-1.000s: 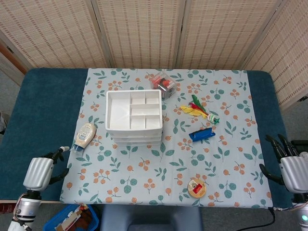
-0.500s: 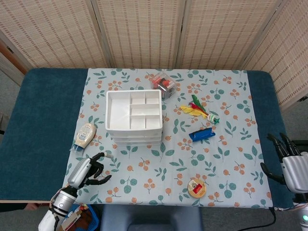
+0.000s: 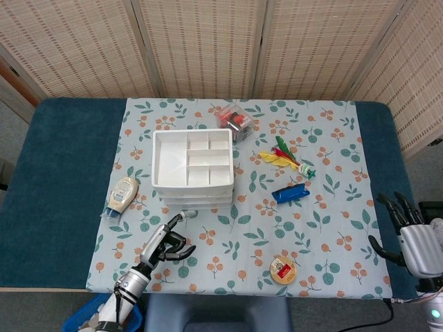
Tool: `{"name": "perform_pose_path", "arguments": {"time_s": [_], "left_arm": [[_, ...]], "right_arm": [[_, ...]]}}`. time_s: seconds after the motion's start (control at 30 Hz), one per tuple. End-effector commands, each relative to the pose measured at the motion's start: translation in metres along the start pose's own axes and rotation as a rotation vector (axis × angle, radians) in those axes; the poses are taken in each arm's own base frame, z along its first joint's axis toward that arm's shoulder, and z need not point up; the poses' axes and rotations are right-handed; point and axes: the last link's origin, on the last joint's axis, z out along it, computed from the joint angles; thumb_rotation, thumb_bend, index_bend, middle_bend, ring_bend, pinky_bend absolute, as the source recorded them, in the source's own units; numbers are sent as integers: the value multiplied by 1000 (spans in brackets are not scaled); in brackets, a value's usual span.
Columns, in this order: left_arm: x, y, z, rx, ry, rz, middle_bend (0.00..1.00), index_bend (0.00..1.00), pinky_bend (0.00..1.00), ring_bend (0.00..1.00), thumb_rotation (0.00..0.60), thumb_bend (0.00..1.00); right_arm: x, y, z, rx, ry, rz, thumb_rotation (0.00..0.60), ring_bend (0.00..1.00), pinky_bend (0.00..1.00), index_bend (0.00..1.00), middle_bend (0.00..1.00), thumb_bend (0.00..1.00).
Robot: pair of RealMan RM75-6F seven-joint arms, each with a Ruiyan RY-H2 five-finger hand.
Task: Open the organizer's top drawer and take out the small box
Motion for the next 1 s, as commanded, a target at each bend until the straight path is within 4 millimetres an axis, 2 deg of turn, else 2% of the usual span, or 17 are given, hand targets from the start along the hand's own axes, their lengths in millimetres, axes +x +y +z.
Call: {"name": "perform_pose_path", "arguments": {"time_s": [0.03,0.5,1.0], "left_arm": [[-8,-1,6,2,8,-53,964,150,1000,1000,600,285],[-34,-3,33,-7,60,-234,965,140,1000,1000,600,286],[-36,-3,49,-2,121,-310,965,140,1000,1000,600,286]], "right_arm": [[-1,0,0,-3,-4,3,600,31,127,20,174,332],[0,1,-1,-9,-10,-8,600,31,127,15,174,332],[2,3,-4,-24,-5,-12,600,31,127,15,174,332]]}}
